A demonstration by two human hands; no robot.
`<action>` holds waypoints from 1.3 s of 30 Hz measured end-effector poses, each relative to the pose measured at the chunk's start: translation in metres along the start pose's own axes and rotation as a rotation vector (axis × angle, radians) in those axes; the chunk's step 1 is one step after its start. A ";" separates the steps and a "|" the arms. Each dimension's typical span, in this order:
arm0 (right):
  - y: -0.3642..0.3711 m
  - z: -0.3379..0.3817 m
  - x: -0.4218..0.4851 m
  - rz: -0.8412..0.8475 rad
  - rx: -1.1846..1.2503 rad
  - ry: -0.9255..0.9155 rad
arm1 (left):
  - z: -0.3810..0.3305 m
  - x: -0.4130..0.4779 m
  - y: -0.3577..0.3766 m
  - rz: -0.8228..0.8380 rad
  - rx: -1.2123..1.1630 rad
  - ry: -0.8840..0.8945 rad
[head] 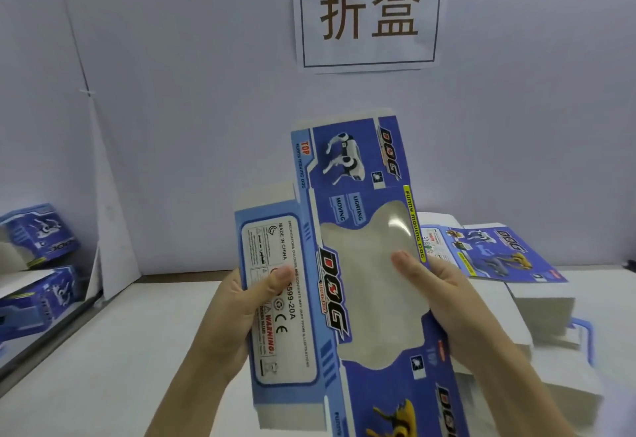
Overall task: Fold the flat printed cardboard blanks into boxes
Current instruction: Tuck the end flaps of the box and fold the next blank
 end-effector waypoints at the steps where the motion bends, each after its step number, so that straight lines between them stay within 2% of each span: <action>1: 0.002 0.001 -0.001 0.020 0.013 0.001 | -0.001 0.000 -0.002 -0.003 -0.008 -0.001; 5: -0.003 -0.001 0.000 0.040 0.114 0.037 | -0.001 0.002 -0.009 -0.030 -0.031 -0.005; 18: -0.010 0.000 0.000 -0.089 0.126 -0.009 | 0.001 0.002 -0.006 -0.117 0.071 0.052; 19: -0.011 0.002 0.000 -0.132 0.120 -0.047 | -0.001 0.001 -0.005 -0.137 0.154 0.064; 22: -0.013 0.014 -0.009 -0.322 0.044 -0.211 | -0.023 -0.006 -0.003 -0.242 0.717 0.168; 23: -0.008 0.018 -0.011 -0.339 0.006 -0.267 | -0.032 -0.009 0.009 -0.208 0.762 0.247; 24: 0.002 0.022 -0.012 -0.322 -0.028 -0.312 | -0.036 -0.011 0.023 -0.139 0.703 0.308; 26: 0.025 0.025 -0.013 -0.225 -0.127 -0.400 | -0.030 -0.014 0.048 0.028 0.492 0.292; 27: 0.038 0.025 -0.014 -0.155 -0.213 -0.432 | -0.029 -0.014 0.054 0.060 0.423 0.289; 29: 0.066 0.018 -0.016 0.017 -0.419 -0.454 | -0.029 -0.013 0.046 -0.016 0.337 0.293; 31: 0.075 0.016 -0.017 0.083 -0.503 -0.461 | -0.032 -0.008 0.023 -0.149 0.279 0.272; 33: 0.058 0.025 -0.016 -0.046 -0.437 -0.490 | -0.030 -0.004 0.004 -0.184 0.237 0.218; 35: 0.024 0.033 -0.015 -0.265 -0.342 -0.504 | -0.021 -0.001 -0.005 -0.151 0.121 0.135; 36: 0.011 0.033 -0.014 -0.323 -0.284 -0.473 | -0.016 -0.001 -0.005 -0.125 0.055 0.104; 37: 0.001 0.030 -0.011 -0.328 -0.225 -0.414 | -0.010 -0.001 -0.004 -0.097 0.005 0.080; 39: -0.006 0.020 -0.004 -0.231 -0.101 -0.289 | 0.000 -0.003 0.004 -0.050 -0.062 0.046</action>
Point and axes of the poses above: each hand's wrist, its own x-axis towards the middle knuckle, its own y-axis out of the palm, z = x × y, the point moved 9 cm from there along x, towards the middle knuckle, and after that the axes turned 13 degrees about y, right-handed, at the moved point
